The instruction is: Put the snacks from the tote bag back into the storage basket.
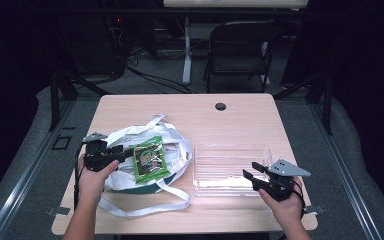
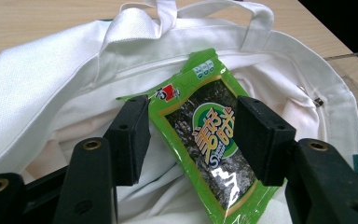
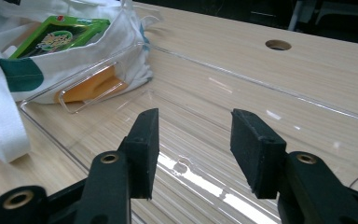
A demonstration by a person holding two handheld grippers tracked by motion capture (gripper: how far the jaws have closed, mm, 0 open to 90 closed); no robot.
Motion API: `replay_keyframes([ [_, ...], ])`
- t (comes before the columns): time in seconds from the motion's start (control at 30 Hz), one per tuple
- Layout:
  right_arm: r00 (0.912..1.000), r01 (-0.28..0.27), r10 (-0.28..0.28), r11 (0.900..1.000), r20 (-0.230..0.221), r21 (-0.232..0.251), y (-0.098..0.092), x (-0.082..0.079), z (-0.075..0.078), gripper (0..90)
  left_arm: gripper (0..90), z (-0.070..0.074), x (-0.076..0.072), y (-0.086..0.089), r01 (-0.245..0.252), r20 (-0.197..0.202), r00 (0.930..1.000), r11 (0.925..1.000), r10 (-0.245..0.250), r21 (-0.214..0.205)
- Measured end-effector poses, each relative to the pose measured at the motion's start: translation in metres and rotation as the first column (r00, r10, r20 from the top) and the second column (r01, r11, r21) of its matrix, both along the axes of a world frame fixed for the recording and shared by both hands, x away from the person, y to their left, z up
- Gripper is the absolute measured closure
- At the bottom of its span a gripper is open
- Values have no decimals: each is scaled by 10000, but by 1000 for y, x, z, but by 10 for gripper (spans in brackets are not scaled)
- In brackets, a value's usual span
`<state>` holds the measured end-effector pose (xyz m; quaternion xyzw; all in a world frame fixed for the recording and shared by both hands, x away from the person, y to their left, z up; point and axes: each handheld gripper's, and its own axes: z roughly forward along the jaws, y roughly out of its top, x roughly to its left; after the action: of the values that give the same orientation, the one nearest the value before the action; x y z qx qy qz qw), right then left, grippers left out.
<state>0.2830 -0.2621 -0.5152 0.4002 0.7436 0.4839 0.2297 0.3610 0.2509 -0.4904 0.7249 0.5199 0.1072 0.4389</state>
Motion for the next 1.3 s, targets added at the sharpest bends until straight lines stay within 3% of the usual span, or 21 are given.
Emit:
replay_keyframes([
  [0.2, 9999, 67, -69, 9999, 100, 107, 0, 0, 0, 495, 454, -1, 0, 2, -80, -167, 9998, 9999, 77, -151],
  [0.47, 9999, -65, 68, 9997, 131, -219, 2, 0, 0, 490, 438, -4, 1, 4, -247, -516, 9984, 9994, 233, -258],
  [0.73, 9998, -52, 56, 9997, 204, -219, 3, 0, -1, 488, 422, -6, 2, 4, -375, -864, 9957, 9988, 346, -317],
  [1.3, 9997, -131, 136, 9997, 223, -213, 4, -1, -1, 485, 394, -21, 7, -6, -302, -1919, 9811, 9993, 254, -221],
])
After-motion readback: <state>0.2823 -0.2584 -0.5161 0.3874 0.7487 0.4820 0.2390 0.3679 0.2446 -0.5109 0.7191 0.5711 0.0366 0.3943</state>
